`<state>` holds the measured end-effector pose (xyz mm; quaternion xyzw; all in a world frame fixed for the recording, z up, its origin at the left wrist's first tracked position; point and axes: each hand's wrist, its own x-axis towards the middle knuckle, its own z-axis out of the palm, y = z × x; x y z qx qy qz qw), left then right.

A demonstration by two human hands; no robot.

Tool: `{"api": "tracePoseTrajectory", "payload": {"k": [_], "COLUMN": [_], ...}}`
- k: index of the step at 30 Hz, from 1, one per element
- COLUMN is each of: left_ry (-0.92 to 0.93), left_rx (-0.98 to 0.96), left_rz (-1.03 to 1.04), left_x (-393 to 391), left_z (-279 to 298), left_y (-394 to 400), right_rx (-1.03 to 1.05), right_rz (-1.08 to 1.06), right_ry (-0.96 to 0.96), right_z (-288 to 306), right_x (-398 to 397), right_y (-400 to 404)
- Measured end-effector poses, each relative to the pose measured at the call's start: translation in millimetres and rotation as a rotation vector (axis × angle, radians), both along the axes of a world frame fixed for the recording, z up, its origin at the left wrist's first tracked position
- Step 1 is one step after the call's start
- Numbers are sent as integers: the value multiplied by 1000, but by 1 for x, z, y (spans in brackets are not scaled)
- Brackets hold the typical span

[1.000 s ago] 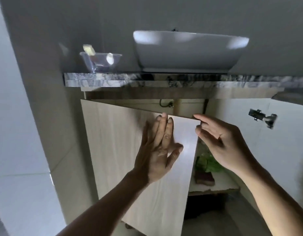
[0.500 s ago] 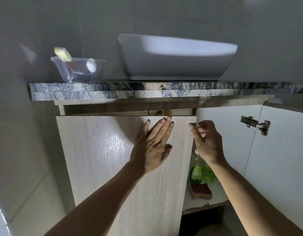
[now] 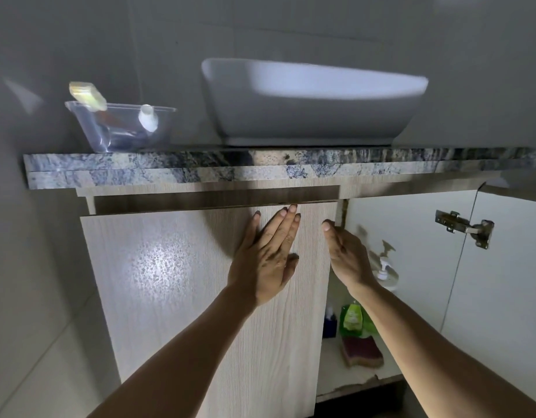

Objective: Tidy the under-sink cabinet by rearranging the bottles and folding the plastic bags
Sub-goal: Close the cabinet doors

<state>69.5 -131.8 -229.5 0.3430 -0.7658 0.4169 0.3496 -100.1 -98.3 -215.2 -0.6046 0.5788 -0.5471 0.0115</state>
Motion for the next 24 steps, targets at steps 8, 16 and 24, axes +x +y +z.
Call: {"api": "tracePoseTrajectory", "payload": {"k": [8, 16, 24], "left_ry": [17, -11, -30], "left_rx": [-6, 43, 203], "left_rz": [7, 29, 83], "left_x": [1, 2, -1], "left_z": [5, 7, 5], "left_y": [-11, -9, 12], "right_rx": [3, 70, 298], "right_rz": [110, 162, 104], "right_ry": [-272, -296, -142], "right_z": [-9, 1, 4], "right_x": [4, 1, -4], "right_y": [-26, -19, 9]}}
